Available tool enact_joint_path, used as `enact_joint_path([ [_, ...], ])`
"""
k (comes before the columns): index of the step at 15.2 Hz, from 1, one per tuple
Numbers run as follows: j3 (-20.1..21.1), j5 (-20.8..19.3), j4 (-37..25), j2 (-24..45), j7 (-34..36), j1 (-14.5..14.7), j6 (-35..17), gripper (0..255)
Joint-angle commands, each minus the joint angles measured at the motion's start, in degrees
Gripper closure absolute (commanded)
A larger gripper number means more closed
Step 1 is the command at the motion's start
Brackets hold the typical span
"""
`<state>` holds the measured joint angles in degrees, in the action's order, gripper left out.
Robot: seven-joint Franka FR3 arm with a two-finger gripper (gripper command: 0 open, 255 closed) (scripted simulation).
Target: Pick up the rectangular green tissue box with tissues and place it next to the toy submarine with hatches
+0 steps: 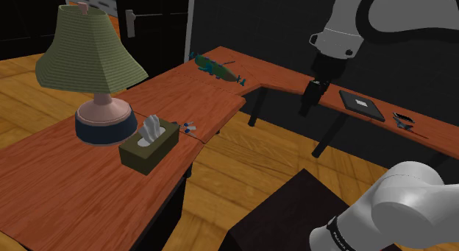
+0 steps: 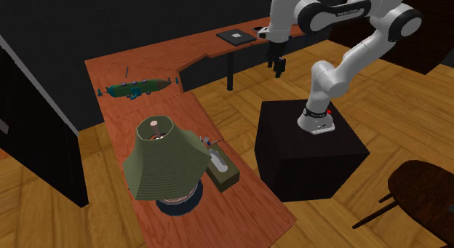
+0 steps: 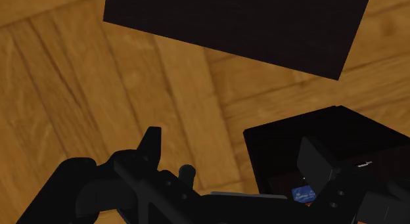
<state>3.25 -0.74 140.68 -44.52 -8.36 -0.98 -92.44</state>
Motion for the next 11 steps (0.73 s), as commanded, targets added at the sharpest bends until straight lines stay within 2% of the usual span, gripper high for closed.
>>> enact_joint_path([
  [1,0.00,0.00,0.00,0.00,0.00,0.00,0.00,0],
  [6,10.49,2.92,3.37,-1.63,13.79,0.92,-7.15,0],
  [11,22.15,3.85,3.27,1.27,28.28,0.12,-14.34,0],
])
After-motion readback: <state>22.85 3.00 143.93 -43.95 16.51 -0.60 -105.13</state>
